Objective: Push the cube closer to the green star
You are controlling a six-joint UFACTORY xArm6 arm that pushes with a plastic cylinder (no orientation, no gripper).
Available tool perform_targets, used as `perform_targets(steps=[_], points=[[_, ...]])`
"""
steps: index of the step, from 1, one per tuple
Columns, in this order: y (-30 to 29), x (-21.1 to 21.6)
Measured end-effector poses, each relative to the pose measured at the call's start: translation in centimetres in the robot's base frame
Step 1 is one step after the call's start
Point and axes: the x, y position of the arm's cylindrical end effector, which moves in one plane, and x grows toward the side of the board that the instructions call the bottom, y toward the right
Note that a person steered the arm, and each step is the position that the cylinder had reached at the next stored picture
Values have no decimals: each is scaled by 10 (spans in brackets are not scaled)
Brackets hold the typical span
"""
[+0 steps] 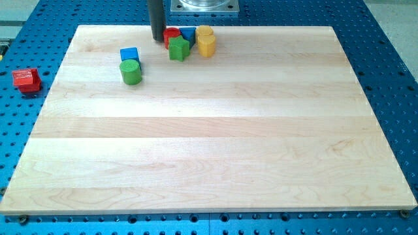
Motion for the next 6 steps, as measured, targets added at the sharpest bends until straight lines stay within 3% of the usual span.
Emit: perform_targets(steps=[1,2,3,4,6], points=[[-76,0],[-133,46],[-120,82],[-26,81],[-94,120]])
